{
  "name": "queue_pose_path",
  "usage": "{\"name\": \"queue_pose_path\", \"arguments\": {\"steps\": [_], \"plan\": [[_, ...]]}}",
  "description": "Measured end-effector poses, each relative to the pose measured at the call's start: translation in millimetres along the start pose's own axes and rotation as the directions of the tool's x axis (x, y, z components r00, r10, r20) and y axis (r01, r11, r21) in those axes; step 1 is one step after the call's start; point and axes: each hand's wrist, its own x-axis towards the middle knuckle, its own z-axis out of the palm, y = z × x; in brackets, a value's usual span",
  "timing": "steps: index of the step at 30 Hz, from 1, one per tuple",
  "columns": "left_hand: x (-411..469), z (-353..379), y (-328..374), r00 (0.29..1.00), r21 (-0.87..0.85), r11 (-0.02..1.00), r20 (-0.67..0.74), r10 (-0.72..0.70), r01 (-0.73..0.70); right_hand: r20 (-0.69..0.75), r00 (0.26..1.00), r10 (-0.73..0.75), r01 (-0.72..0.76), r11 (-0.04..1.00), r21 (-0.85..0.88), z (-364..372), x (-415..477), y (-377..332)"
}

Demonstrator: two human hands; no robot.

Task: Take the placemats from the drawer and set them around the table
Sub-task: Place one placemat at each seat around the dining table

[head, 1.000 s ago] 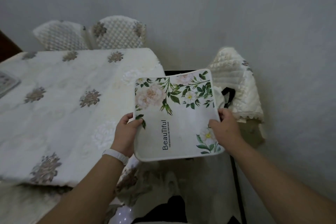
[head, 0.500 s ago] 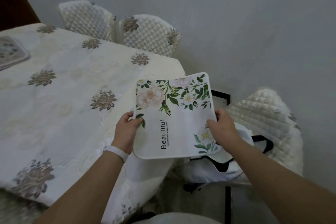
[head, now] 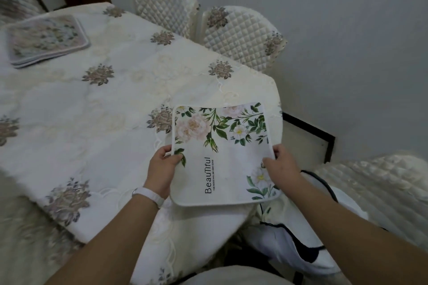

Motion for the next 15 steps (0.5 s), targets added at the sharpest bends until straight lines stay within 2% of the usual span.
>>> {"name": "queue_pose_path", "arguments": {"steps": [8, 15], "plan": [[36, 13, 1, 0.997, 0.198, 0.980, -0.080, -0.006, 0.022, 0.135, 0.987, 0.087, -0.095, 0.994, 0.049, 23, 43, 19], [76, 43, -1, 0.998, 0.436, 0.900, -0.037, 0.043, -0.023, 0.190, 0.960, 0.206, -0.220, 0.974, 0.055, 27, 61, 53]]}}
